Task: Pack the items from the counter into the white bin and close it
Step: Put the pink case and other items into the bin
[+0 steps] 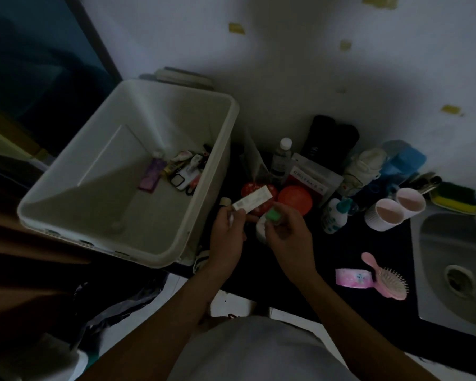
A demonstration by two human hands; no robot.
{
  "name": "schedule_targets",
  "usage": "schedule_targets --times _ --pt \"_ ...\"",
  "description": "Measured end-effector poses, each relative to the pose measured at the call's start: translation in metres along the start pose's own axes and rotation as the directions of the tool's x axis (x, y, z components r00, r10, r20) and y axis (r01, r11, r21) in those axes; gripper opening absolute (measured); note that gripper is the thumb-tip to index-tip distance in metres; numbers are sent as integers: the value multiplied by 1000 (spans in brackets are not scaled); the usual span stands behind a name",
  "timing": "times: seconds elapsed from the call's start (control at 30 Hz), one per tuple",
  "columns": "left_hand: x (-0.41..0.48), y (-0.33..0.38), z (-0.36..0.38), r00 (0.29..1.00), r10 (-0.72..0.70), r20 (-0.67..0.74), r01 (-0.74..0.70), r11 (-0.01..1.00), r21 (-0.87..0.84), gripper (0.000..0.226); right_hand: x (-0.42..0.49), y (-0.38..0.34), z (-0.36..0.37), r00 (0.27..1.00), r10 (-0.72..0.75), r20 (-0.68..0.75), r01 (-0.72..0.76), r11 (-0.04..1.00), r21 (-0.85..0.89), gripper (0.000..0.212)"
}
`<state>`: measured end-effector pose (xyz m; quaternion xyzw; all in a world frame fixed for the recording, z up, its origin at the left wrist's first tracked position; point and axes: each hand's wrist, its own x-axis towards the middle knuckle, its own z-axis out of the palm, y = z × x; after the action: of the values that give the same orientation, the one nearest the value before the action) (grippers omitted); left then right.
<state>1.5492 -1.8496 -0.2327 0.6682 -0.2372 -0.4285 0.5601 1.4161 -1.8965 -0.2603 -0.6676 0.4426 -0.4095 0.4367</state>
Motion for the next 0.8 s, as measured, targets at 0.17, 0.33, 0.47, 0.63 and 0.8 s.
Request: schedule_targets --times 0.17,0.33,0.47,0.63,0.8 --pt "9 48 -2 995 101 23 -102 994 27 23 24 -38 -9 993 38 -111 -19 986 165 29" --pt "24 88 -22 981 183 62 -180 982 -51 19 50 -79 2 982 -57 -179 88 981 173 19" --pt "39 105 -55 972 233 34 -231 971 -61 13 67 -104 26 977 -115 -181 149 971 185 19" --pt "71 106 -113 983 120 -139 -130 990 -62 17 90 -131 78 996 -74 -42 82 971 223 16" --pt "100 95 -161 982 15 -189 -18 1000 -18 19 107 -140 148 994 -62 88 46 984 173 9"
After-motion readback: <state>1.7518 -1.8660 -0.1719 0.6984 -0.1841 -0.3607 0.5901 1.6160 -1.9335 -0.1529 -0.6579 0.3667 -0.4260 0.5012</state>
